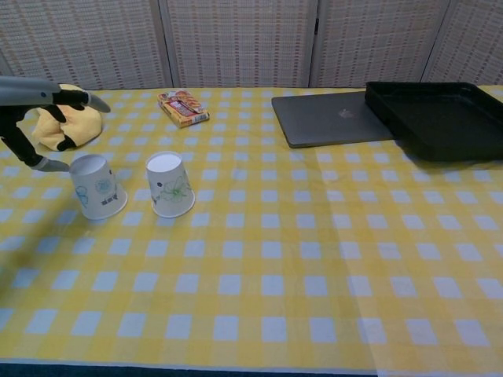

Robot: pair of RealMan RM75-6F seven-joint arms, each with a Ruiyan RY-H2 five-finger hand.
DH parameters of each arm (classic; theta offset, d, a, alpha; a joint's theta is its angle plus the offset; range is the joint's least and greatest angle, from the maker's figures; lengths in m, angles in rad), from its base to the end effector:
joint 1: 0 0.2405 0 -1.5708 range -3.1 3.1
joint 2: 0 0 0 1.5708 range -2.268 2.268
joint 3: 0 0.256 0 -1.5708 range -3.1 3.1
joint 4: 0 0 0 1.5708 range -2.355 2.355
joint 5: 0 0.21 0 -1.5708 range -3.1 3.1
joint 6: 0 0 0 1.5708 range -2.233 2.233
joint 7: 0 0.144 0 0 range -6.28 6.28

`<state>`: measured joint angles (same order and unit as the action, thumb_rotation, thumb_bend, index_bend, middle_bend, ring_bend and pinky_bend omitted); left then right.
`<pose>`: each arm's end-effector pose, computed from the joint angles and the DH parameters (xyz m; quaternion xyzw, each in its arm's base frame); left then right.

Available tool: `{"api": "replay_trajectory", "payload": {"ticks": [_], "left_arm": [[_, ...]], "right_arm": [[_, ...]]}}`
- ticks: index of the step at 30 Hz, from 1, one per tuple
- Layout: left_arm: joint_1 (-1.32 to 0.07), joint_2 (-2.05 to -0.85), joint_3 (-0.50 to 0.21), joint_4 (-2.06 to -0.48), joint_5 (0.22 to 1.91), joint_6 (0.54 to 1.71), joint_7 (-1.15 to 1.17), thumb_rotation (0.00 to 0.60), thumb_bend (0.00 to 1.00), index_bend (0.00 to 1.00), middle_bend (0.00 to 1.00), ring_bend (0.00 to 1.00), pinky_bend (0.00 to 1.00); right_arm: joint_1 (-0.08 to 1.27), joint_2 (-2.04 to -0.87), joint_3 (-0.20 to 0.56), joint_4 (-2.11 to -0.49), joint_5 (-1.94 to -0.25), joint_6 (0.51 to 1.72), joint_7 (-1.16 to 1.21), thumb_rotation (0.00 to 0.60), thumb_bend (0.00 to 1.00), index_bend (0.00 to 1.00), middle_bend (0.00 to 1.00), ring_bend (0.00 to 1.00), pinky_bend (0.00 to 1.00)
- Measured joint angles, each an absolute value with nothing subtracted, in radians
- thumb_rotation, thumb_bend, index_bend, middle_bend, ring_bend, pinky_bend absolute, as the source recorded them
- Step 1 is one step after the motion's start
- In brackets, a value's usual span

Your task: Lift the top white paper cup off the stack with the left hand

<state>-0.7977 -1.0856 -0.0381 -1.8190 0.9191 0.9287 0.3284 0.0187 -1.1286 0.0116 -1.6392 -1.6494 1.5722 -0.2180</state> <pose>-0.1791 0.3314 0.0916 -0.7474 -0.4056 -0.2787 0.4463 -0.2940 -0.1515 0.1521 0.6449 -0.3043 0.3594 0.6019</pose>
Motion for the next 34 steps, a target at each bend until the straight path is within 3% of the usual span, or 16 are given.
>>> {"api": "replay_trajectory", "payload": {"ticks": [7,13,20,26,34], "left_arm": [[-0.687,-0.964,-0.004,-2.024,1.054,1.128,0.364,0.600,0.32,0.04,0.00,0.00,0.18],[-0.478,-0.927,0.078,-2.057,1.341,1.402,0.327,0.600,0.32,0.04,0.00,0.00,0.18],[-0.205,-1.018,0.128,-1.827,1.532,1.760,0.231,0.600,0.32,0.05,0.00,0.00,0.18],[-0.068,-1.137,0.105,-1.577,1.506,1.834,0.068,0.600,0.32,0.06,0.00,0.00,0.18],[0.014,-1.176,0.067,-1.533,1.552,1.909,0.051,0.600,0.32,0.06,0.00,0.00,0.18]], "right_arm": [[0.013,-1.126,0.004,-1.637,-1.669,1.586,-0.210,0.600,0.22,0.03,0.00,0.00,0.00],[0.009,-1.133,-0.002,-1.635,-1.678,1.587,-0.223,0.600,0.22,0.03,0.00,0.00,0.00],[0.006,-1.154,-0.003,-1.635,-1.677,1.586,-0.264,0.600,0.22,0.03,0.00,0.00,0.00],[0.014,-1.162,0.010,-1.636,-1.647,1.564,-0.278,0.600,0.22,0.03,0.00,0.00,0.00],[0.020,-1.168,0.013,-1.635,-1.646,1.556,-0.294,0.600,0.22,0.03,0.00,0.00,0.00]]}}
